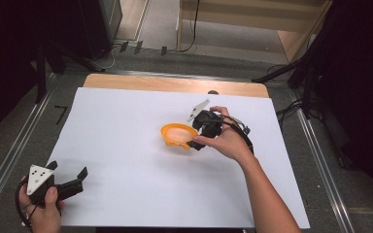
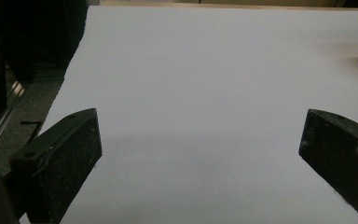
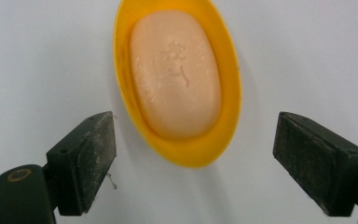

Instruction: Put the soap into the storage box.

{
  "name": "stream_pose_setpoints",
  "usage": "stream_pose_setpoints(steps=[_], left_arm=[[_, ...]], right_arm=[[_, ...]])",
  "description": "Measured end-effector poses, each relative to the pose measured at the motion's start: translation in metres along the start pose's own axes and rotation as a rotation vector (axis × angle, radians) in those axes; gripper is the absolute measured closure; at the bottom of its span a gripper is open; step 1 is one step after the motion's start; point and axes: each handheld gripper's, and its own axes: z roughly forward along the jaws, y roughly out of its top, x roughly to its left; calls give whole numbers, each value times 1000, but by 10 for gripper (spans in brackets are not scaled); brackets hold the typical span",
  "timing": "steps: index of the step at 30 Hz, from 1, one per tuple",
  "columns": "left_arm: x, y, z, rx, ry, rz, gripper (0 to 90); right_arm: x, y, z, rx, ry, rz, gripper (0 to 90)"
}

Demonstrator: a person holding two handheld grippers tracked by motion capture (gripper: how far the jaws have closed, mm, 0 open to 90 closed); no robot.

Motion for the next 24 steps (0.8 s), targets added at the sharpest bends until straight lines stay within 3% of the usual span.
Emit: stream_pose_setpoints(steps=[3,7,11,13,19,21,24], left_arm=[[0,0,0,1,1,1,0],[0,0,0,-1,3,1,0],[0,0,0,1,3,1,0],[0,0,0,-1,3,1,0],[0,0,0,-1,4,1,0],[0,0,0,0,4,1,0],[0,0,0,0,5,1,0]], right_arm=[[1,-7,-3,-14,9,35,116],[4,-20,-8,-25,8,101,9],[6,-29,-10,-40,15,127,0],[9,-38,-13,-52,-10,154,0],[12,-53,-17,-87,-11,197,0],[14,-62,-18,-89,-43,207,0],[14,-69,-19,-114,-38,234,0]])
